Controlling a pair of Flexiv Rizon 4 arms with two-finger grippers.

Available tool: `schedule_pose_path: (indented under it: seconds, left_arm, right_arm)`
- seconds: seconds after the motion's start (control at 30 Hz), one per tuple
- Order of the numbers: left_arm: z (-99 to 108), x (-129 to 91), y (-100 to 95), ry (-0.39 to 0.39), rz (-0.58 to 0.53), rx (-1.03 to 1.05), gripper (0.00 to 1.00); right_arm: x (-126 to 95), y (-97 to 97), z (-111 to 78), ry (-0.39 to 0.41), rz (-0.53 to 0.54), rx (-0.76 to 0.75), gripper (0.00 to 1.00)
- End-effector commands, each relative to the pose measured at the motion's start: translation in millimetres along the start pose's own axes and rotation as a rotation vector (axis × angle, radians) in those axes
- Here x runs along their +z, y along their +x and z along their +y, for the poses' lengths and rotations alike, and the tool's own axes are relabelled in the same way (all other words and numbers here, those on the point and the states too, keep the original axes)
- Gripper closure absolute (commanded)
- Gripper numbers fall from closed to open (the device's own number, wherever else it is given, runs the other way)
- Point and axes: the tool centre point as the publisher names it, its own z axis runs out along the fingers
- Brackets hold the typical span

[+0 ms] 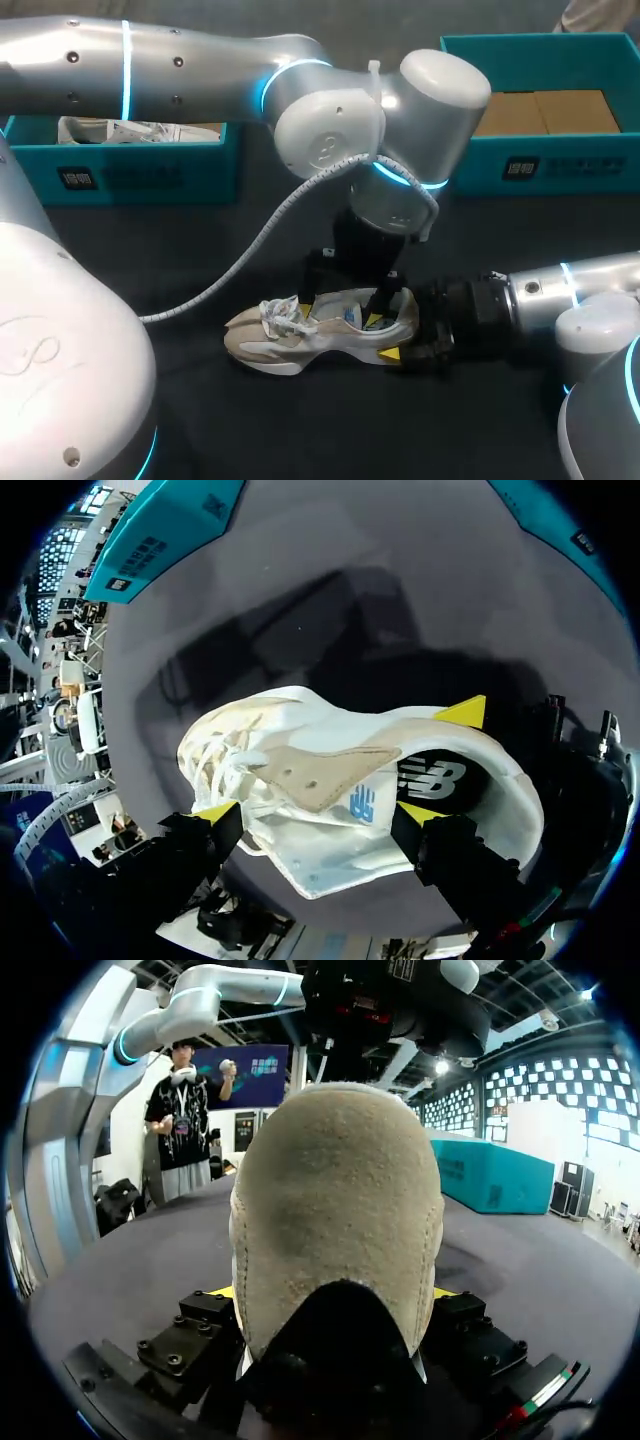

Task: Take the shoe out of the shoebox, open the shoe tongue, remove and reinsert the insole, then place the shoe into the shoebox

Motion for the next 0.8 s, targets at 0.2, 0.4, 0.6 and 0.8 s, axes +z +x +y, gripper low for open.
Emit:
schedule_pose_path:
  seconds: [0.2, 0.4, 0.6, 0.8]
  left_arm:
    - [-0.8, 6.2, 11.3, 0.015, -0.091, -0.106, 0.0]
    - [0.7, 4.2, 3.1, 0.013, -0.073, -0.098, 0.0]
    - [4.3, -4.2, 2.2, 0.027, -0.057, -0.096, 0.0]
    - [-1.2, -0.6, 6.8, 0.034, -0.067, -0.114, 0.0]
  right_arm:
    - [3.2, 0.2, -0.6, 0.004, 0.0, 0.0, 1.0]
    - [3.2, 0.2, -0.6, 0.004, 0.0, 0.0, 1.0]
    - [3.2, 0.2, -0.6, 0.004, 0.0, 0.0, 1.0]
    - [3.2, 0.2, -0.6, 0.004, 0.0, 0.0, 1.0]
